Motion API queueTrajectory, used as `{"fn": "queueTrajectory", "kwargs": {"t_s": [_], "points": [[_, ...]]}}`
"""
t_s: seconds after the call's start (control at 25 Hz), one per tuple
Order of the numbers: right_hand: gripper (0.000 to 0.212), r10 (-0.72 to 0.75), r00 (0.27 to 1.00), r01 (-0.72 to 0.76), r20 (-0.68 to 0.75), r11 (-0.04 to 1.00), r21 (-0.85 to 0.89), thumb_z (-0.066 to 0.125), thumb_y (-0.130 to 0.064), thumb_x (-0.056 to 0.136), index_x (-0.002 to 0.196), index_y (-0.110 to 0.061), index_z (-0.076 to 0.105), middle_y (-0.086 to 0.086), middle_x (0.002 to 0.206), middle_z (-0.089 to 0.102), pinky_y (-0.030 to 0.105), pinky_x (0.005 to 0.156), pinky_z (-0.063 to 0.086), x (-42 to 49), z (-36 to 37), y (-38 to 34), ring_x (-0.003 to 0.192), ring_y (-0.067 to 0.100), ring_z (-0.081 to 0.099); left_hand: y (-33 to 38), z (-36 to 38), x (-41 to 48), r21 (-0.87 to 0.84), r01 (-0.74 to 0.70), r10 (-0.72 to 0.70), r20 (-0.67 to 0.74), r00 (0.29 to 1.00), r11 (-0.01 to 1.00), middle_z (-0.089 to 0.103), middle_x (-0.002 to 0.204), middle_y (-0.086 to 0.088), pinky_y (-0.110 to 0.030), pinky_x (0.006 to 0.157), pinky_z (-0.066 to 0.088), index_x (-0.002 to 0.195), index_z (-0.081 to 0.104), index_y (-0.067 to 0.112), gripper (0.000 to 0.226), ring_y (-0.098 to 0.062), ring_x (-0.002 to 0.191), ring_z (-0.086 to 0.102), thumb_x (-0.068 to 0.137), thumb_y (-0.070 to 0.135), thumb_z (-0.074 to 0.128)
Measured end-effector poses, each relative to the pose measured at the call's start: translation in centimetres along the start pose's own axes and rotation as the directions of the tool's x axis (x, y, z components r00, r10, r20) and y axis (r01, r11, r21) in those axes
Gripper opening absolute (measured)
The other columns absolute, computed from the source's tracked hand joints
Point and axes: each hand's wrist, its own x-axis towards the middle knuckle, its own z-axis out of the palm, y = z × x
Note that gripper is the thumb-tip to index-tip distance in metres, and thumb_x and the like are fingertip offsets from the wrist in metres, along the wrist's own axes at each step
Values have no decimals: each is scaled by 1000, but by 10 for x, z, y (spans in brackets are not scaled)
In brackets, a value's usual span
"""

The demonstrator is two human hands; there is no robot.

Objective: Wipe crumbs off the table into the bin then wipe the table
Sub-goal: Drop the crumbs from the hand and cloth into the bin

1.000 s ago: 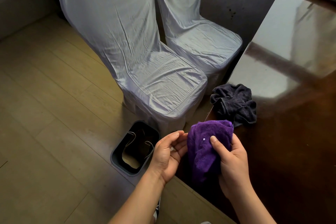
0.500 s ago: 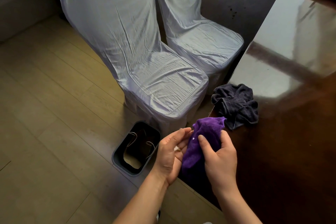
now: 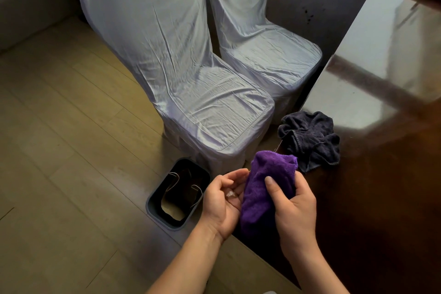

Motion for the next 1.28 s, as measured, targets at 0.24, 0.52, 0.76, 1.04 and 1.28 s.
{"fn": "queueTrajectory", "kwargs": {"t_s": [0.24, 0.52, 0.76, 1.04, 1.28], "points": [[26, 119, 992, -105, -42, 962, 251, 72, -18, 80, 105, -19, 70, 6, 102, 75, 34, 84, 56, 6, -13, -16, 94, 18, 68, 8, -4, 1, -183, 56, -46, 61, 997, 982, 72, 104, -28, -43, 76, 61, 92, 74, -5, 33, -39, 102, 70, 79, 14, 50], [25, 157, 984, -127, -88, 952, 278, 67, -6, 85, 107, -17, 70, 5, 102, 74, 32, 84, 56, 14, -41, -24, 95, 19, 67, 28, -16, 0, -192, -43, 49, 30, 998, 980, 73, 94, -28, -44, 77, 60, 85, 74, -5, 30, -41, 101, 69, 78, 12, 51], [23, 99, 986, -82, -135, 989, 127, 71, -13, 83, 104, -22, 71, 0, 100, 75, 31, 81, 56, 18, -64, -11, 93, 16, 69, 42, -24, -1, -68, -126, 121, -73, 990, 990, 49, 55, -2, -27, 52, 49, 57, 55, 15, 23, -16, 56, 54, 79, 19, 59], [15, -97, 960, 11, -263, 950, -312, 72, -23, 86, 95, -33, 65, -6, 91, 71, 22, 74, 52, 30, -80, 1, 79, 8, 65, 63, -71, 11, -19, -179, 166, -286, 944, 984, 55, 56, -1, -25, 49, 52, 54, 59, 16, 24, -15, 54, 60, 77, 20, 66], [37, -91, 958, -107, -270, 765, -635, 70, -28, 87, 116, -11, 56, 14, 109, 63, 44, 85, 48, 47, -68, -7, 100, 36, 60, 79, -113, 21, -27, -184, 160, -382, 910, 983, 71, 68, -13, -32, 59, 60, 65, 70, 5, 29, -28, 71, 74, 89, 17, 59]]}}
